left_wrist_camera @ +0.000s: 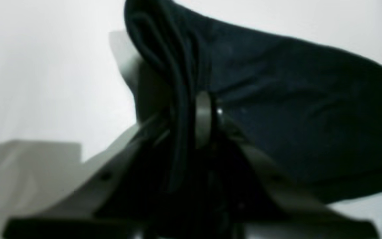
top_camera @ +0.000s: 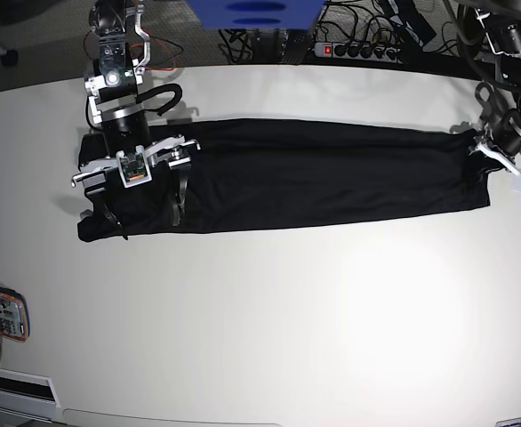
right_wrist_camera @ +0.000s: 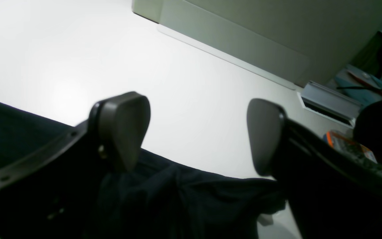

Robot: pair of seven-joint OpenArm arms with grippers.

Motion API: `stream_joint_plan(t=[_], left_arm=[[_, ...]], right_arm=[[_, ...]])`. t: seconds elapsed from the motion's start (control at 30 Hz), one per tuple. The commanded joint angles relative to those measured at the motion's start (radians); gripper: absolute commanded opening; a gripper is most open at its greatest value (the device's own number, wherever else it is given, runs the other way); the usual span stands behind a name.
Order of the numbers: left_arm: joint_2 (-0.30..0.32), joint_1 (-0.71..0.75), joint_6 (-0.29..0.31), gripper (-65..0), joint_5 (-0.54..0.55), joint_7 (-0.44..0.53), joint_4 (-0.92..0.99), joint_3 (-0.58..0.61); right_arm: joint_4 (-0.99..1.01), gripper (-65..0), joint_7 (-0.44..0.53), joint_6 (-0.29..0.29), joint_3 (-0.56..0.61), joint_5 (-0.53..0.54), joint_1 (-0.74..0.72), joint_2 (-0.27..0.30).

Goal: Fold the T-shirt properly
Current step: 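Release the strip end with the left gripper and raise it, then lower the left gripper onto the strip end and grasp it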

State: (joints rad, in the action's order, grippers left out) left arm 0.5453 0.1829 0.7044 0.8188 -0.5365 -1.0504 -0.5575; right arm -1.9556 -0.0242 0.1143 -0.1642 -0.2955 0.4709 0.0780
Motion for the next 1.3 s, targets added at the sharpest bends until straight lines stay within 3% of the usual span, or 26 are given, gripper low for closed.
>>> stream_joint_plan(t=[0.0,0.23,0.37,0.47,0.63,0.7,0.83,1.0,1.13,1.27], left_arm=[[0.02,-0.021,-0.006,-65.0,-0.022,-0.02,-0.004,-0.002],[0.095,-0.081,-0.006,-65.0,-0.023,-0.009,-0.003,-0.002],[0.161,-0.079,-0.006,-65.0,-0.025,0.102,-0.001,-0.002],[0.198,-0.079,-0.016,-65.0,-0.025,0.111,-0.001,-0.025],[0.195,-0.056,-0.018,-65.0,-0.023,0.108,-0.012,-0.071],[0.16,-0.021,-0.018,-65.0,-0.019,0.108,-0.07,-0.072],[0.025,0.079,-0.024,-65.0,-0.023,0.108,-0.33,-0.077],[-0.138,0.155,-0.144,-65.0,-0.026,0.106,-0.66,-0.069],[-0.224,0.152,-0.16,-65.0,-0.026,-0.018,-0.804,-0.065],[-0.293,0.088,-0.16,-65.0,-0.031,-0.103,-0.813,-0.032]], right_arm=[[-0.021,-17.9,0.03,-0.006,-0.001,0.006,-0.002,0.003],[-0.021,-17.9,0.031,-0.006,-0.004,0.006,0.024,0.003],[-0.021,-17.9,0.031,-0.006,-0.005,0.006,0.032,0.003],[-0.021,-17.9,0.031,-0.006,-0.005,0.006,0.044,0.003],[-0.021,-17.9,0.031,-0.006,-0.005,0.008,0.045,0.003],[-0.021,-17.9,0.031,-0.006,-0.005,0.008,0.045,0.001],[-0.021,-17.9,0.03,-0.006,-0.005,0.008,0.045,0.001],[-0.021,-17.9,0.03,-0.006,0.002,0.008,0.041,0.001],[-0.021,-17.9,0.028,-0.006,0.002,0.008,0.045,0.001],[-0.021,-17.9,0.028,-0.006,0.002,0.008,0.044,0.001]])
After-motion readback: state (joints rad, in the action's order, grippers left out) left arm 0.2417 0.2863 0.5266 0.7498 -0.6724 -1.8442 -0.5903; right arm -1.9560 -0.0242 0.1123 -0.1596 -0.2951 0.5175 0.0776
